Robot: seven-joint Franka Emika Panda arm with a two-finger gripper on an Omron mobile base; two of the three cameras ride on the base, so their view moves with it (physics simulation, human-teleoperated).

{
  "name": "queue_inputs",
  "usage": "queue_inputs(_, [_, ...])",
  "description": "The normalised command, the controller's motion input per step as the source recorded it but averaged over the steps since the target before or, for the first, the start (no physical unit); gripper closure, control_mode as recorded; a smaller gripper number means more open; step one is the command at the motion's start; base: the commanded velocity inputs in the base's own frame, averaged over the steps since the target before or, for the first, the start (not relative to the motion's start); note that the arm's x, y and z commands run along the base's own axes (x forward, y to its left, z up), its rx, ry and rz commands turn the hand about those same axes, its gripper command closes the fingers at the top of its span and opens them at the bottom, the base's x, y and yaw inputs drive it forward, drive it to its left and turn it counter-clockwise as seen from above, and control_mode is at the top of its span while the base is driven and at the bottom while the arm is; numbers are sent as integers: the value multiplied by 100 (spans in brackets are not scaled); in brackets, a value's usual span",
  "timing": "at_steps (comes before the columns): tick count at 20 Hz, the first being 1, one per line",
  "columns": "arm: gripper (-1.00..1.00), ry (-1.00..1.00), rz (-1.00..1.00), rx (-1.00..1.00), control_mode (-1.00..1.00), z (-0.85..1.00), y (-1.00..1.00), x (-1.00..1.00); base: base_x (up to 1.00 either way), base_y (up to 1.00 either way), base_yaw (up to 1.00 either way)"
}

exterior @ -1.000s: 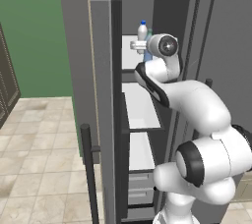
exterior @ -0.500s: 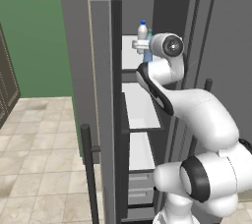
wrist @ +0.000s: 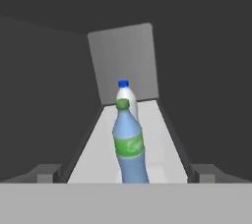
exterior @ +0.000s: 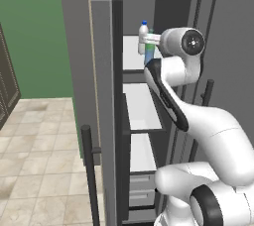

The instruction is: Take the bottled waters from the counter and place them in the freezer to freeze. Close the freezer door after placing the bottles.

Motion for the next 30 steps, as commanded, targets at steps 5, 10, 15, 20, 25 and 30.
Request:
queue_inputs(5, [-100,9,5,1,-100,27,0,-76,0,0,0])
queue_inputs(10, [-100,3,7,0,-100,0,0,-95,0,0,0])
queue_inputs(15, [-100,3,5,0,-100,0,-3,-88,0,0,0])
queue_inputs(20, [-100,9,0,-3,-100,-7,-2,-54,0,0,0])
queue_inputs(25, [-100,25,-9,-11,-100,-27,-19,-31,0,0,0])
queue_inputs(30, [-100,21,-11,-4,-100,-27,-39,-5,0,0,0])
